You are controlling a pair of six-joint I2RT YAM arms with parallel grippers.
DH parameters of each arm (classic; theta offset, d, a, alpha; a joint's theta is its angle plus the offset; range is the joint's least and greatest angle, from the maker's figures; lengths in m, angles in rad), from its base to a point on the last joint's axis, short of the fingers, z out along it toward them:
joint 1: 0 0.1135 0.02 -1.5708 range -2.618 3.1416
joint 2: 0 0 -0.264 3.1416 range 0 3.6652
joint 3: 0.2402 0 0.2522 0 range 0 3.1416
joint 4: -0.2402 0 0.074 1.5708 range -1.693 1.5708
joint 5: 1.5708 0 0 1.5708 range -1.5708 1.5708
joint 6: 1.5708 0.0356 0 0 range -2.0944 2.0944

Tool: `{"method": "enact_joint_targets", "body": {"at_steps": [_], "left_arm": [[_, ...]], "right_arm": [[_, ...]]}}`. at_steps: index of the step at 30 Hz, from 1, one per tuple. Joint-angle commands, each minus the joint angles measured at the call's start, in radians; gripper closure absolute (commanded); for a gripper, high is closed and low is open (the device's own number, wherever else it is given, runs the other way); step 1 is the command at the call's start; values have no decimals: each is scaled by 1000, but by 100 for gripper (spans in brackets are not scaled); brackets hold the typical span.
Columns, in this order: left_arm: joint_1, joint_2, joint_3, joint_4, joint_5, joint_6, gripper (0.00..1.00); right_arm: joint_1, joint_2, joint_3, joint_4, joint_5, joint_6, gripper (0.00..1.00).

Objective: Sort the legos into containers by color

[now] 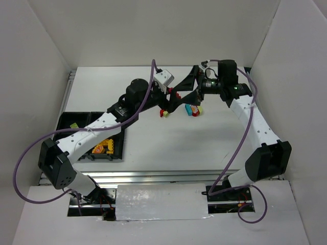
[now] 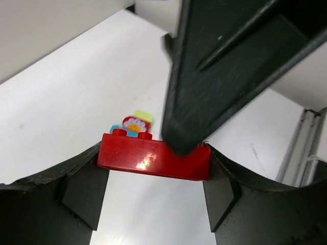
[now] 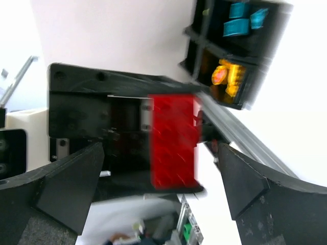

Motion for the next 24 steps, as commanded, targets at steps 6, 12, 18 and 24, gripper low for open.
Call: {"method": "enact_joint_targets", "body": {"at_steps": [6,12,18,24], "left_arm": [[105,-87,-84,-73,-249,-37,100],[254,-98,-62,-373,-588,-199,100],[530,-105,-2,-1029,-919,-707,100],[712,-138,-73,-1269,-994,-922,100]], "right_arm": [[-96,-71,-44,-178,203,-39,0],[-162,-101,-47,-231,278,-67,0],[-161,-107,-81,-214,277,-82,0],[-147,-71,-67,-204,254,-111,0]]}}
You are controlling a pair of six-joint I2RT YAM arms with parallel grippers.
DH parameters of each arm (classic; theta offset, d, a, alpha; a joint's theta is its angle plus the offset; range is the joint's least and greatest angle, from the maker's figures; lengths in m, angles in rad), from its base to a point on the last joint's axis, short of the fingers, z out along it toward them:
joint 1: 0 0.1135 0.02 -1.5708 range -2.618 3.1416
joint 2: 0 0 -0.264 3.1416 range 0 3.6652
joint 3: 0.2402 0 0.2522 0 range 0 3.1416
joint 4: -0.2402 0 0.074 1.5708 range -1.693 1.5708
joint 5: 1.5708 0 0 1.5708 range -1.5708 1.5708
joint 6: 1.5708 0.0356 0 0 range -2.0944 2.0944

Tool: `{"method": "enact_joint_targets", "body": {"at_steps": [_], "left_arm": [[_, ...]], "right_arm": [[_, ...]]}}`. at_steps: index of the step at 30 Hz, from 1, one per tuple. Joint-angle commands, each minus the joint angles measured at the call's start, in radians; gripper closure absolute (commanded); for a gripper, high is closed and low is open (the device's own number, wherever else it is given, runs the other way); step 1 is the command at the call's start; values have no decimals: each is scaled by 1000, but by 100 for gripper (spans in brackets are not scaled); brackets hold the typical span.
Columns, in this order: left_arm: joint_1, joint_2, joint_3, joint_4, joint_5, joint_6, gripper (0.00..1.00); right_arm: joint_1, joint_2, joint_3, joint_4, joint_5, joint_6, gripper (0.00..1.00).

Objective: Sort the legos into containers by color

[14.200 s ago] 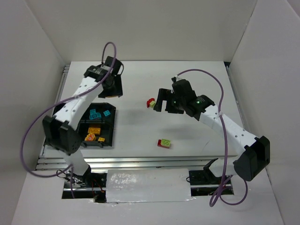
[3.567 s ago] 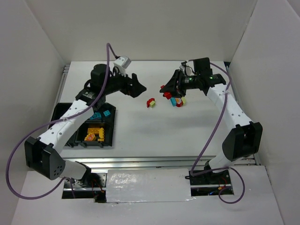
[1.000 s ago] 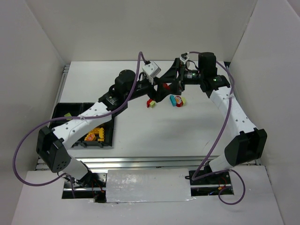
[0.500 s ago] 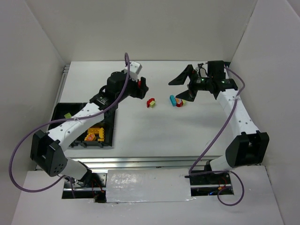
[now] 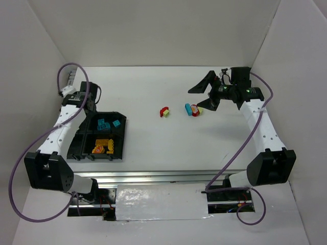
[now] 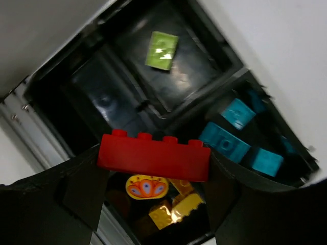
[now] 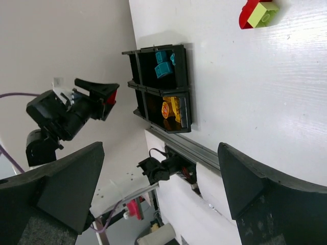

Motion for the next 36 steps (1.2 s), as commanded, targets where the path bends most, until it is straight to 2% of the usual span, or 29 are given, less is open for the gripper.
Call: {"method": "enact_joint_targets", "body": {"at_steps": [1,2,5,17,23,26,29,34,36], "left_arm": [[140,-46,-61,-197,-54,-183,100],[238,-49,-86,-173,12,-171,100],[377,-57,-137,-87,121,-128,100],[428,46,-112,-47,148,-172,100],[429,79,-111,-53,148,-177,78],[431,69,-117,-39,146,-171,54],[429,61,-100,-56,134,-177,37],[431,38,-97,-78,117,-189,19],[431,29,-105,-76,123,-191,4]], "right_arm": [[17,18,15,3,-12,-40,0],[24,21,18,3,-15,-45,0],[44,29,23,-6,-15,-71,0],[67,32,32,-13,-38,-129,0],[67,44,39,-12,-43,-131,0],[67,59,49,-13,-47,-129,0],[67,79,65,-21,-50,-129,0],[75,108,105,-33,-57,-131,0],[81,122,116,-39,-55,-134,0]]}}
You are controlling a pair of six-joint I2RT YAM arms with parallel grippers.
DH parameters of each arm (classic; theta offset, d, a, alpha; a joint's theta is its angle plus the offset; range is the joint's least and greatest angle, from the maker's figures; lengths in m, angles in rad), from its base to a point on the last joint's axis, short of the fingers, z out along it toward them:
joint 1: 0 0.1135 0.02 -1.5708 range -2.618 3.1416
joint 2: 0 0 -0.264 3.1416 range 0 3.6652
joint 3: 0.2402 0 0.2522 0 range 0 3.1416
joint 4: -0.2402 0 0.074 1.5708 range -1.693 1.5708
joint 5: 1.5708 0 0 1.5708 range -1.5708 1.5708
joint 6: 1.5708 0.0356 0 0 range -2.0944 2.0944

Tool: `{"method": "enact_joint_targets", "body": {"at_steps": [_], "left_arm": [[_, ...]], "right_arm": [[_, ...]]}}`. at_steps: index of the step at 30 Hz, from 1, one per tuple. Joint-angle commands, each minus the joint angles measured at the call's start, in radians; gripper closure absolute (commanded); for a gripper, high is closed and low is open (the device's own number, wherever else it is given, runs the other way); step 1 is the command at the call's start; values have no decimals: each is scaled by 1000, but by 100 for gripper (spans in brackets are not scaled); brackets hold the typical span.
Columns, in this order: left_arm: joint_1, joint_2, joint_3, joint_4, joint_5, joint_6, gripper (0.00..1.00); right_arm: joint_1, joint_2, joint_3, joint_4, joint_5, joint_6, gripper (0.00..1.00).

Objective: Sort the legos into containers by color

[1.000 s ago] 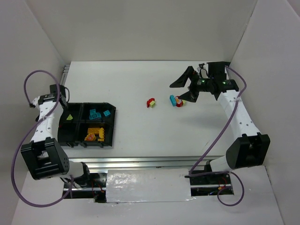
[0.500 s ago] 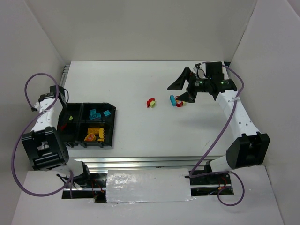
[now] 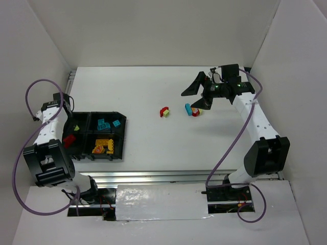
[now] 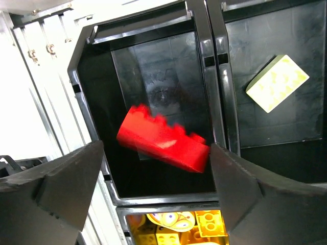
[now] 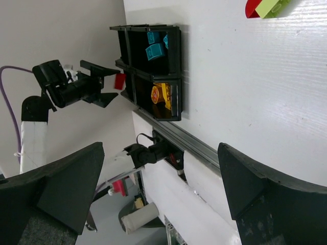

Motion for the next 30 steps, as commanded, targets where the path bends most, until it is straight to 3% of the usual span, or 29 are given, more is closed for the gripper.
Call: {"method": "enact_joint_targets", "body": {"at_steps": [1,7,11,14,18,20,26,30], "left_arm": [[7,-41,22,-17,-18,-28,0],[5,-60,8,-17,-19,-28,1],[-4,-74,77,33,37,53,0],[-137,-59,172,180,83,204,1],[-472,70,322,379,177,496,1],[-580,176,410,427,241,573,1],[-726,450,588,535,589,764,1],[-830,619,744,500,623,844,2]], "right_arm": [[16,18,71,-12,-18,-22,0],[25,38,88,-21,-18,-23,0],[27,34,86,-21,-9,-23,0],[27,35,93,-32,13,-28,0],[25,32,141,-81,100,-39,0],[24,20,161,-127,205,-34,0],[1,-45,180,-195,376,-25,0],[-10,-94,105,-170,333,-27,0]]}}
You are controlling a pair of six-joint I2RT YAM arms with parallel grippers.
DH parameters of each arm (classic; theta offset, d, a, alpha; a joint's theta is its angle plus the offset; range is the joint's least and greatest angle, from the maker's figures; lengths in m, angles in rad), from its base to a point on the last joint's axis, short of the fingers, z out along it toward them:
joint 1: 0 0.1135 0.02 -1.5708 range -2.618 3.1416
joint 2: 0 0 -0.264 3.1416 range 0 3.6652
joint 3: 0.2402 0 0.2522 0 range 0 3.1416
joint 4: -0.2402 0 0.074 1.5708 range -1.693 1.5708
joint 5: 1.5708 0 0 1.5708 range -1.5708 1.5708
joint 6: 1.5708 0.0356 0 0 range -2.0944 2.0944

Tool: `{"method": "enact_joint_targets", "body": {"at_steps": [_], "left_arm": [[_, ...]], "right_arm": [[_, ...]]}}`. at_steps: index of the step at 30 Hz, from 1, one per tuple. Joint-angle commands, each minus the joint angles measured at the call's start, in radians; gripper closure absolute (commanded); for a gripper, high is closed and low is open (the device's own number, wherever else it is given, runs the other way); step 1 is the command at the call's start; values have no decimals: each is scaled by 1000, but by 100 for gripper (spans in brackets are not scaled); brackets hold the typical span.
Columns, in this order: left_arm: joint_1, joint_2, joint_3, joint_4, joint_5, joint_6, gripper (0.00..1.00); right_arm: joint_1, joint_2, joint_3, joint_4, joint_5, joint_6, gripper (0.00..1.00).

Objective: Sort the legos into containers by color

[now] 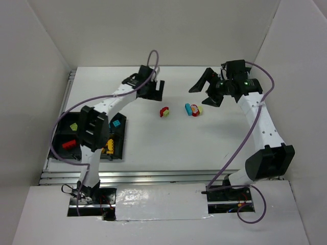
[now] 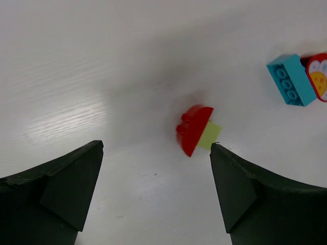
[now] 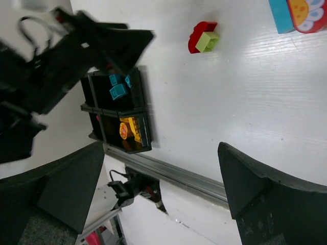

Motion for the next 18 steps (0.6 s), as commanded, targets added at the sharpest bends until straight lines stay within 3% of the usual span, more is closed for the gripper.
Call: {"method": "enact_joint_targets", "body": {"at_steps": [1,11,15,18], "left_arm": [[-71,105,142,11,112,132,2],[-144,254,170,35,170,146,7],[-158,266,131,38,92,121,12],[-158,275,118,32,26,112,21]], "right_arm": [[-9,-88,-42,3,9,-6,0],[-9,-174,-143,38,-26,-18,0],[-10,-184,-163,43,-37,-16,0],[-10,-184,-166,43,-45,-18,0]]}}
